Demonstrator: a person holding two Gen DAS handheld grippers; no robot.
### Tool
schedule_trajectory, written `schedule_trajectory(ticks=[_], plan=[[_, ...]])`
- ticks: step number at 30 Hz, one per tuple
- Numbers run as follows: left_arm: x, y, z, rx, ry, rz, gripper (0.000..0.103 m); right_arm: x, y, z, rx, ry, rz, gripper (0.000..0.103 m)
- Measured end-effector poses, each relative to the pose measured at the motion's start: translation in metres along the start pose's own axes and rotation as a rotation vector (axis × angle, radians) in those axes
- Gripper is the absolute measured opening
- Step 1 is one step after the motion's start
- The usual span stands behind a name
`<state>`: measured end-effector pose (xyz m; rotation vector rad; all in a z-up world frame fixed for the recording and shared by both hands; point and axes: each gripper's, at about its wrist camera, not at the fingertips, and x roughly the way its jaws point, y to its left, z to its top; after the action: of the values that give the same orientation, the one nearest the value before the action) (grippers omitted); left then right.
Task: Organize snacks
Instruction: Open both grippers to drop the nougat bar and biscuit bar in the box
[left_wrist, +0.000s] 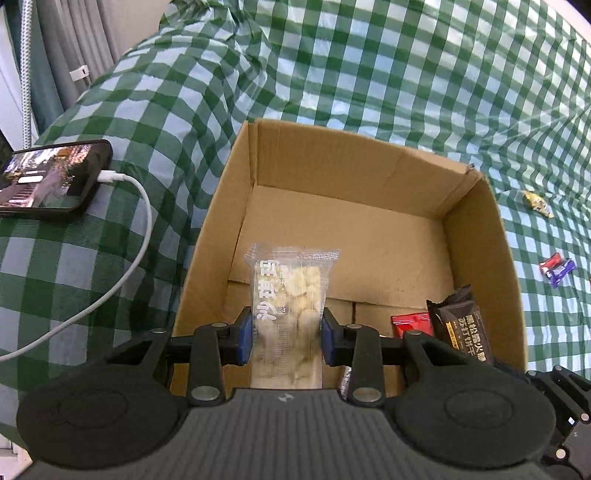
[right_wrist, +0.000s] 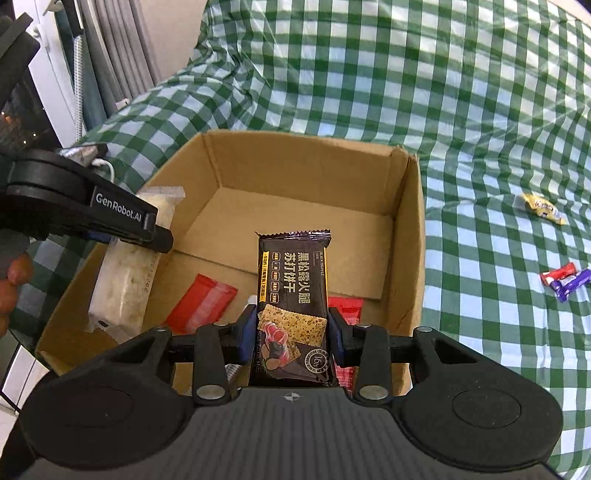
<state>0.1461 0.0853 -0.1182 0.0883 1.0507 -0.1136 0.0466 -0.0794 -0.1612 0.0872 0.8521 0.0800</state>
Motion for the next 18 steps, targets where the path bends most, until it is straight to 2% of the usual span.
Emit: schedule_trajectory(ticks=[4, 5, 6, 8, 9, 10, 13, 18], plan=[[0.011, -0.001, 0.002, 0.025, 0.016, -0.003, 0.040, 0.010, -0.002, -0.002, 0.008, 0.020, 0.000, 0.041], [0.011, -0.002, 0.003, 0.036, 0.014, -0.012, 0.048, 0.012, -0.002, -0.001, 0.010, 0.027, 0.004, 0.041], [0.010, -0.003, 0.004, 0.048, 0.009, -0.017, 0.072, 0.012, -0.002, 0.000, 0.014, 0.028, 0.009, 0.043], [0.003, -0.005, 0.003, 0.068, -0.028, 0.010, 0.101, 0.008, -0.003, 0.003, 0.022, 0.005, -0.001, 0.061], [-0.004, -0.004, 0.000, 0.076, -0.066, 0.033, 0.102, 0.003, -0.003, 0.005, 0.019, -0.011, -0.016, 0.078], [-0.011, -0.004, -0.003, 0.086, -0.093, 0.049, 0.102, -0.003, -0.003, 0.006, 0.015, -0.032, -0.037, 0.089], [-0.024, -0.001, -0.018, 0.105, -0.081, 0.066, 0.103, -0.023, -0.005, 0.001, -0.001, -0.064, -0.060, 0.093], [-0.046, 0.007, -0.056, 0.077, -0.001, 0.043, 0.103, -0.054, -0.002, -0.027, 0.035, -0.003, -0.049, 0.096]])
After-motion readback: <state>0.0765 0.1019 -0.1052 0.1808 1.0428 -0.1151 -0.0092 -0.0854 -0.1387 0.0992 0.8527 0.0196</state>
